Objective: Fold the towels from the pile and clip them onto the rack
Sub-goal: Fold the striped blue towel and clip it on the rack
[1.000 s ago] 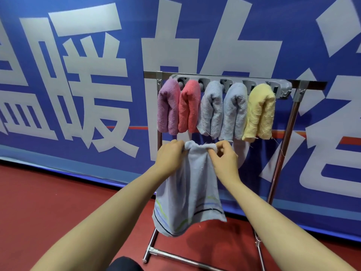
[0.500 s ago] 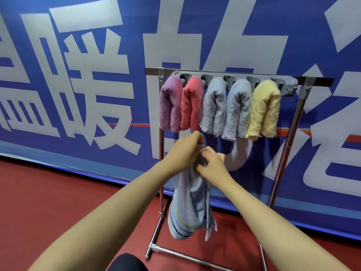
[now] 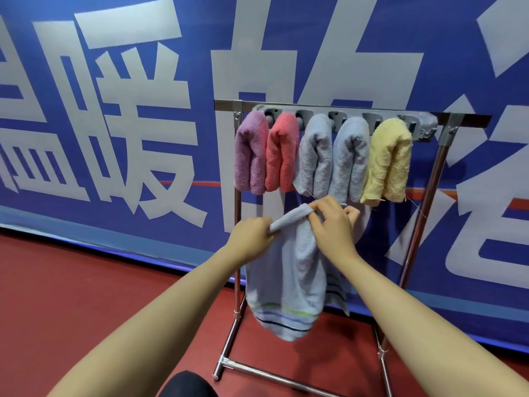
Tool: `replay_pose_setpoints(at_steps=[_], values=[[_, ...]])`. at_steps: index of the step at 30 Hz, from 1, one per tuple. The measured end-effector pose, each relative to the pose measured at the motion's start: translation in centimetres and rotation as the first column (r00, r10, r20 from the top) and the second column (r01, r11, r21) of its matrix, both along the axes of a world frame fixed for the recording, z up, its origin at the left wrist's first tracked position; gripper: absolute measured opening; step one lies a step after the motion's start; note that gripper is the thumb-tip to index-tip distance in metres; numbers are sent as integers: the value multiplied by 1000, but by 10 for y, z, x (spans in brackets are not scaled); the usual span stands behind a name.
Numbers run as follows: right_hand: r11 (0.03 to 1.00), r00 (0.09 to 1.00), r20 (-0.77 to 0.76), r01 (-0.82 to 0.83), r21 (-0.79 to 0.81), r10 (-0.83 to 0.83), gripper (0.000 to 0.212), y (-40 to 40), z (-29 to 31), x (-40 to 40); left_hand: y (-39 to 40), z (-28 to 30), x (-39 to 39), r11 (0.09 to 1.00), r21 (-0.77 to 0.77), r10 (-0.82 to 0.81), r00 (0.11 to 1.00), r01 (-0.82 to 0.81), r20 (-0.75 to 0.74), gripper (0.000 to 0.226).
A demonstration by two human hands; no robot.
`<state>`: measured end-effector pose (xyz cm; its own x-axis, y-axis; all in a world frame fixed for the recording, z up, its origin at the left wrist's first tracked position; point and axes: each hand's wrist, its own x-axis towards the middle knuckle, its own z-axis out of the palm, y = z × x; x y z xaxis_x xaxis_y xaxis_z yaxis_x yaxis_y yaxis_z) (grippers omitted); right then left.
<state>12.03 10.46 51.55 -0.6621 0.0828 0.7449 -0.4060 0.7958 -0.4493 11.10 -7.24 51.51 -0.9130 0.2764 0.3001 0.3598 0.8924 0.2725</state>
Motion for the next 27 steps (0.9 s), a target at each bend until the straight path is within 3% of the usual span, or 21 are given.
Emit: replay_pose_setpoints(at_steps=[2, 4, 7, 12, 17, 20, 23, 27], values=[[999, 999, 0, 36, 2, -36, 11, 6, -1, -1, 0, -1, -1, 998, 31, 50, 999, -50, -3, 26], [996, 996, 19, 84, -4, -84, 10, 13, -4, -2, 2, -1, 0, 982, 179, 48, 997, -57, 54, 26], [992, 990, 70, 121, -28, -119, 11, 20, -9, -3, 6, 5, 2, 909, 417, -70, 986, 1, 150, 32], [991, 987, 102, 130, -24, -127, 14, 26, -16, 0, 21, 14, 9, 781, 624, -174, 971, 33, 165, 37], [989, 982, 119, 148, -11, -146, 12, 33, -17, 1, 25, 14, 7, 776, 630, -101, 993, 37, 66, 32], [993, 976, 195, 110, -38, -100, 10, 37, -16, 0, 25, 12, 5, 790, 611, -81, 997, 53, 18, 13], [981, 960, 280, 60, -183, -7, 12, 45, -16, -2, 26, 16, 2, 761, 648, -41, 999, 25, 10, 5], [895, 954, 300, 115, -431, 21, 25, 59, -9, 4, 28, 22, -5, 765, 643, 48, 999, -38, 2, 21]])
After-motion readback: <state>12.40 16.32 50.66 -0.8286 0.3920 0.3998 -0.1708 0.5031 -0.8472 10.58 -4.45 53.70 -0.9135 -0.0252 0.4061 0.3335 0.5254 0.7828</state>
